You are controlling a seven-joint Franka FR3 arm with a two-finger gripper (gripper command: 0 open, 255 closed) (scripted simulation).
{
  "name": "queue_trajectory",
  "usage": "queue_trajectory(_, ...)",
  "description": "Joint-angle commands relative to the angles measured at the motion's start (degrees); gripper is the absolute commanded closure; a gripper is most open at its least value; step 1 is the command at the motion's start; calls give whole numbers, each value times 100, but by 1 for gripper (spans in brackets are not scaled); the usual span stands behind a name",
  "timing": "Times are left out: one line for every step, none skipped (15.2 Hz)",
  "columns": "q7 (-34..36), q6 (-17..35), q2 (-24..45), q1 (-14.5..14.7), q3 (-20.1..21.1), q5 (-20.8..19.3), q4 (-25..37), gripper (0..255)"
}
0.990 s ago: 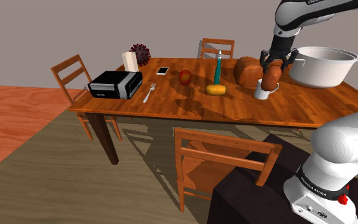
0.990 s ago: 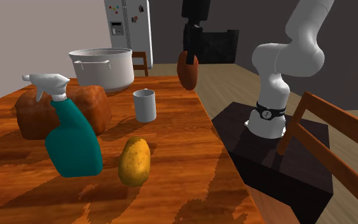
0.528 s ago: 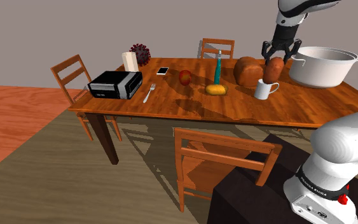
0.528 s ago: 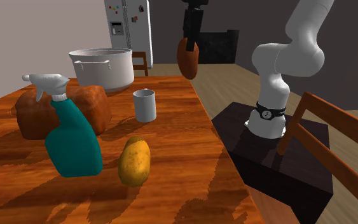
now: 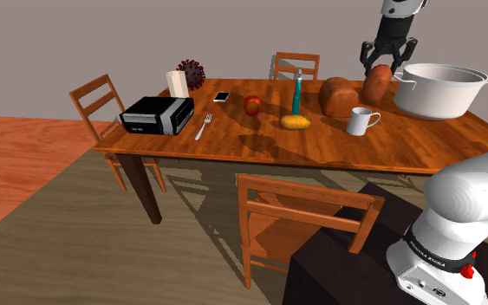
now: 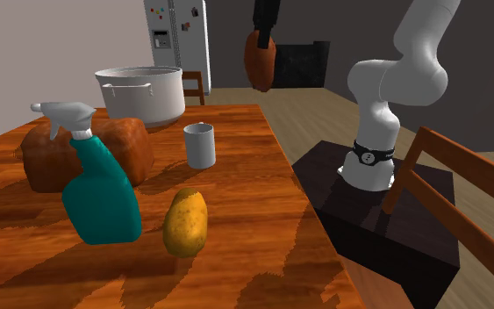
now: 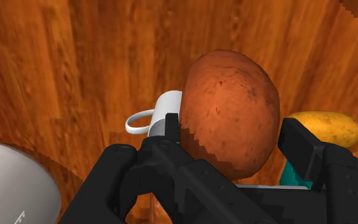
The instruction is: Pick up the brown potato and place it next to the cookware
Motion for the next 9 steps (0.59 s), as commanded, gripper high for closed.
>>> queue_trajectory(-14, -139, 4, 3, 10, 9, 142, 255)
queue_trajectory(-153, -124, 4, -44, -102, -37, 148, 255)
queue_trajectory(-292, -107, 10, -88, -216, -83, 161, 255)
queue_trajectory(-432, -90, 22, -132, -330, -127, 180, 255)
queue_trajectory(-572, -72, 42, -175, -445, -169, 205, 255)
queue_trajectory(-713, -53, 68, -217, -560, -209, 236, 255)
queue_trajectory(-854, -33, 100, -257, -677, -247, 274, 255)
queue_trajectory(-996, -13, 139, -295, -794, -282, 318, 255)
queue_trajectory(-1138, 9, 184, -332, -911, -313, 368, 255)
